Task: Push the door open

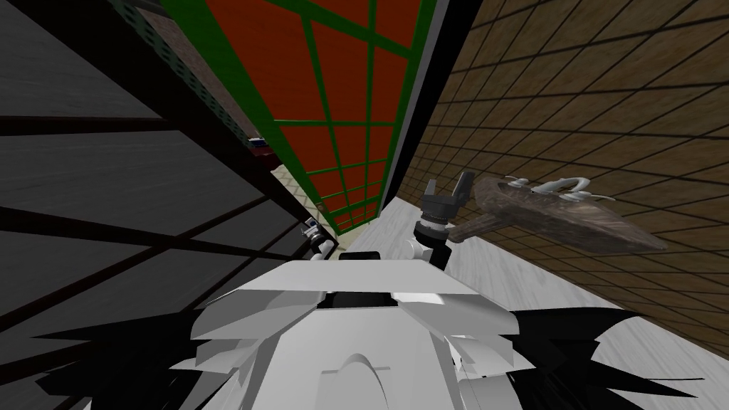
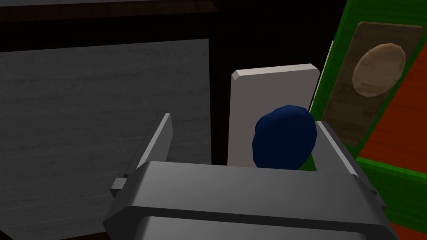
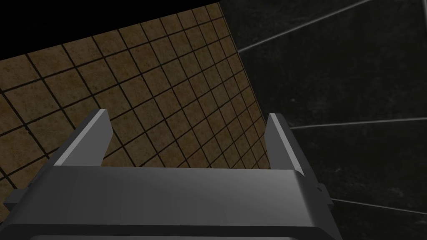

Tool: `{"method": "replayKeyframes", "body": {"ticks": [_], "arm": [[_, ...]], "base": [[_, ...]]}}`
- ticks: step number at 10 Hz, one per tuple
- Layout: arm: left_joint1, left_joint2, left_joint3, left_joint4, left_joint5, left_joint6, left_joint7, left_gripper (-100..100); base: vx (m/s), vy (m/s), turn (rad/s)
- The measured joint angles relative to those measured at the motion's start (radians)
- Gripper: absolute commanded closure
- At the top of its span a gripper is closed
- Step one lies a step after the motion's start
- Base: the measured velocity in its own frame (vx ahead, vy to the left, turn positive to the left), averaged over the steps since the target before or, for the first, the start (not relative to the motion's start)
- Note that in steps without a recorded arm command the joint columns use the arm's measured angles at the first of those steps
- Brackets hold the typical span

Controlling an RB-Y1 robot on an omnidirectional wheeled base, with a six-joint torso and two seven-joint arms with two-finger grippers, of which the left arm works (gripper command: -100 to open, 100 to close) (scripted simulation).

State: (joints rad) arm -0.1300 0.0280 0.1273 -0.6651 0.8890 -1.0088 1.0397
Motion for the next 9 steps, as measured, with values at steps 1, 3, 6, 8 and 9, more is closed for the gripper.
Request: {"method": "replayKeyframes", "body": {"ticks": [1,3,6,8,9], "arm": [[0.007,-0.002,-0.003,-0.007,-0.003,-0.002,0.002,100],[0.019,-0.007,-0.002,-0.033,-0.003,0.005,-0.012,100],[0.013,-0.017,0.009,-0.032,0.009,0.001,-0.030,100],[-0.005,-0.016,0.019,-0.016,0.018,-0.009,-0.032,100],[-0.009,-0.011,0.022,-0.006,0.020,-0.017,-0.024,100]], "base": [[-0.003,-0.009,-0.004],[-0.008,-0.005,-0.018],[0.005,0.060,-0.087],[0.003,0.038,-0.009],[0.006,0.011,0.011]]}}
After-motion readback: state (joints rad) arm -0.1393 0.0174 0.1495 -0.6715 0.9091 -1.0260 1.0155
